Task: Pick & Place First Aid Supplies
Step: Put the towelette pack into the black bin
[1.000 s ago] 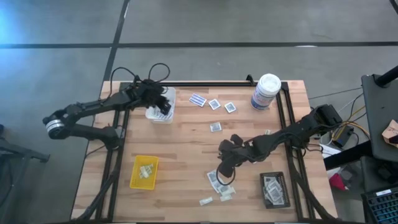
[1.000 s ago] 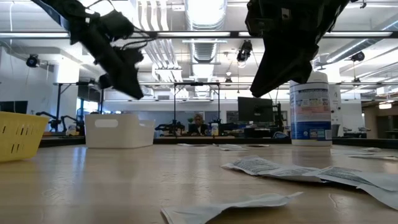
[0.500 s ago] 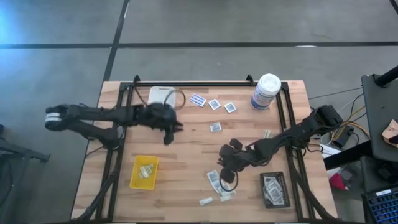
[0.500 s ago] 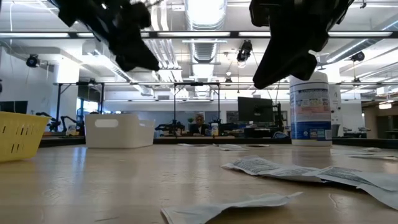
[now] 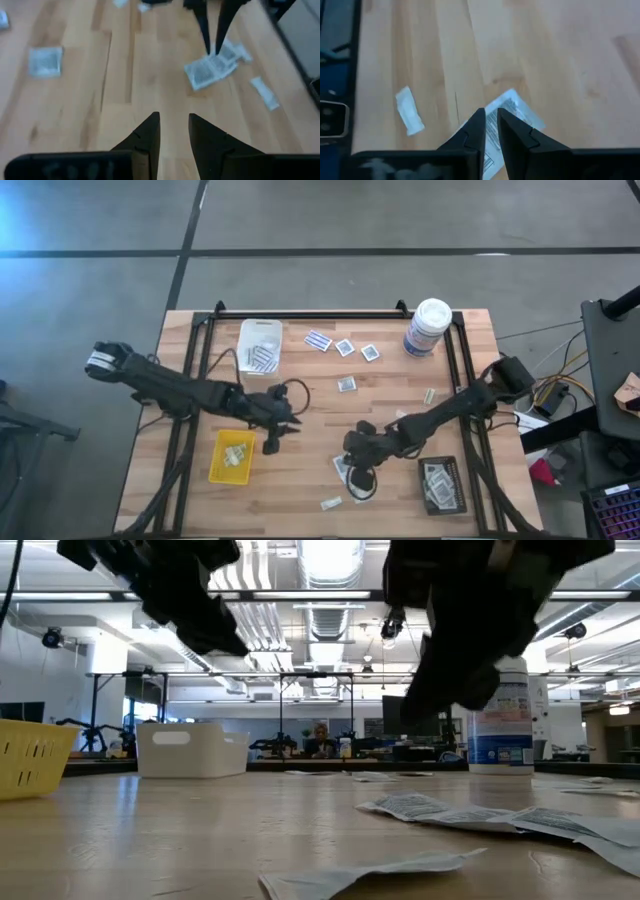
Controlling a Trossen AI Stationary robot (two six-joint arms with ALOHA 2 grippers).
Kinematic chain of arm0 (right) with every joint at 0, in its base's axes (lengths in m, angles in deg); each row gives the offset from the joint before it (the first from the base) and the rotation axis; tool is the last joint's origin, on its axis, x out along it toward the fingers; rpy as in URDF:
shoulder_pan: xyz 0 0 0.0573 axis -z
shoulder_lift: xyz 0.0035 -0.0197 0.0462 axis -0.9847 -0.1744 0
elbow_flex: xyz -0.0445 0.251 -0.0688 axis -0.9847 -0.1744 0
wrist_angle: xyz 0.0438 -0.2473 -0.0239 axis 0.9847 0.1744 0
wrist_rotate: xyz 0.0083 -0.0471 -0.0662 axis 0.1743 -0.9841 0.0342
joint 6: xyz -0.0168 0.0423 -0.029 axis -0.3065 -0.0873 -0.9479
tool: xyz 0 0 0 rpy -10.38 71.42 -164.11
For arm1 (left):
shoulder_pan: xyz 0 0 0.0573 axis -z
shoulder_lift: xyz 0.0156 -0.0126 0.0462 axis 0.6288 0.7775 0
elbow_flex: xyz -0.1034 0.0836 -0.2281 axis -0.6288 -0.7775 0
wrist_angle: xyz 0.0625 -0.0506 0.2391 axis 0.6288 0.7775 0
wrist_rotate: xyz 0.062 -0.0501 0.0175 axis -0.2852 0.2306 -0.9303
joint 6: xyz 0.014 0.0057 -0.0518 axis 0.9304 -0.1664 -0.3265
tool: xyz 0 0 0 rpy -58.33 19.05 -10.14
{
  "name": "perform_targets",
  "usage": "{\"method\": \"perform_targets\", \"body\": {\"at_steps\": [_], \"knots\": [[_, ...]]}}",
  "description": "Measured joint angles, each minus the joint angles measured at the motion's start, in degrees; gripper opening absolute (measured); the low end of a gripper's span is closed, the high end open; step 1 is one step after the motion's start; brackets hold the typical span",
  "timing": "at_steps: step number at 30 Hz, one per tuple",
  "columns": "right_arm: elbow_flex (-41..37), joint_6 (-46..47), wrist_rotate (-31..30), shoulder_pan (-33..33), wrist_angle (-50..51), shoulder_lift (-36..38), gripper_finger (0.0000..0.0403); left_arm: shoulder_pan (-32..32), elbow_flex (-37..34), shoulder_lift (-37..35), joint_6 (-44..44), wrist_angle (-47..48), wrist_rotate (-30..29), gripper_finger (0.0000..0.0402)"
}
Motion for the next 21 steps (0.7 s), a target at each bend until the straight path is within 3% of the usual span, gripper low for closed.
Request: {"method": "perform_targets", "body": {"at_steps": [21], "knots": [[0.6,-0.6,0.8,4.0,-1.3,-8.4,0.0009,0.6,0.0,10.4,-1.9,-5.8,0.3,0.0096]]}}
